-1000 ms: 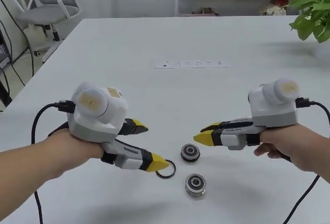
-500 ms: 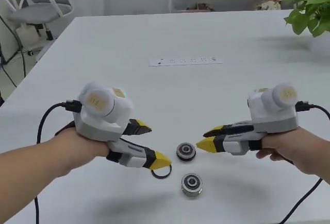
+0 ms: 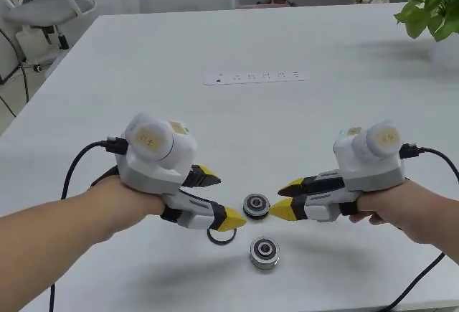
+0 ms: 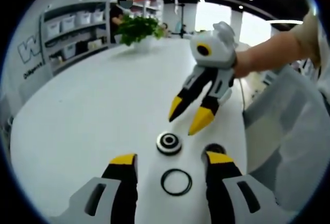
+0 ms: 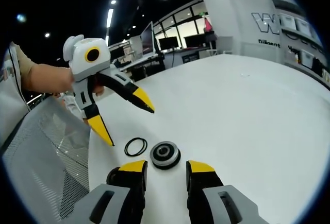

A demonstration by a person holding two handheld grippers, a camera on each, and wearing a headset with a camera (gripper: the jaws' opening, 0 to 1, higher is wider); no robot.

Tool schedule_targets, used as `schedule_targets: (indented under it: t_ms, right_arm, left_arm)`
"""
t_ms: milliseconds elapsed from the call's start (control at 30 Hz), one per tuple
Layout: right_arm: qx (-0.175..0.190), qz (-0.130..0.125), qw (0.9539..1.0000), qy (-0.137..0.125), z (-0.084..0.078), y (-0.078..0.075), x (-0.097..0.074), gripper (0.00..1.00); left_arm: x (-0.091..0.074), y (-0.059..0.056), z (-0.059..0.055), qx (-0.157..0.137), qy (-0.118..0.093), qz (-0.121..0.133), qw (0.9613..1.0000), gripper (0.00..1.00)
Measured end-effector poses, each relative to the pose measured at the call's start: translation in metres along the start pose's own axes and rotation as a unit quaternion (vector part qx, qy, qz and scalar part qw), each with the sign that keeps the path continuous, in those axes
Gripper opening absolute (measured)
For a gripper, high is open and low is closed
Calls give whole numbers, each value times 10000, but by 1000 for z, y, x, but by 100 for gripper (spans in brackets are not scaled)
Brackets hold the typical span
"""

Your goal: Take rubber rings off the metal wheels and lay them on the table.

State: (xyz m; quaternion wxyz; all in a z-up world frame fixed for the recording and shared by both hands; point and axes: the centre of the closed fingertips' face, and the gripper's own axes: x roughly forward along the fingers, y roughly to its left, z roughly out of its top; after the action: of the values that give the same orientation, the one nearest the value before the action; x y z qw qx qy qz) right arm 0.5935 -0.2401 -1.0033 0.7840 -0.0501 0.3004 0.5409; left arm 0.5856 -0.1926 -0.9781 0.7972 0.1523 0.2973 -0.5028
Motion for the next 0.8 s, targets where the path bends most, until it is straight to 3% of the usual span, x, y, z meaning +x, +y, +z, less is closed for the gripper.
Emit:
schedule_targets:
  t_ms: [400, 800]
  right_arm:
    - [-135, 48, 9999, 93, -7, -1, 9, 29]
    - [-122, 73, 9999, 28, -9, 1, 14, 29]
  left_arm:
    - [14, 4, 1, -107, -23, -56, 9999, 44]
    - [31, -1, 4, -126, -36, -209, 9997, 34]
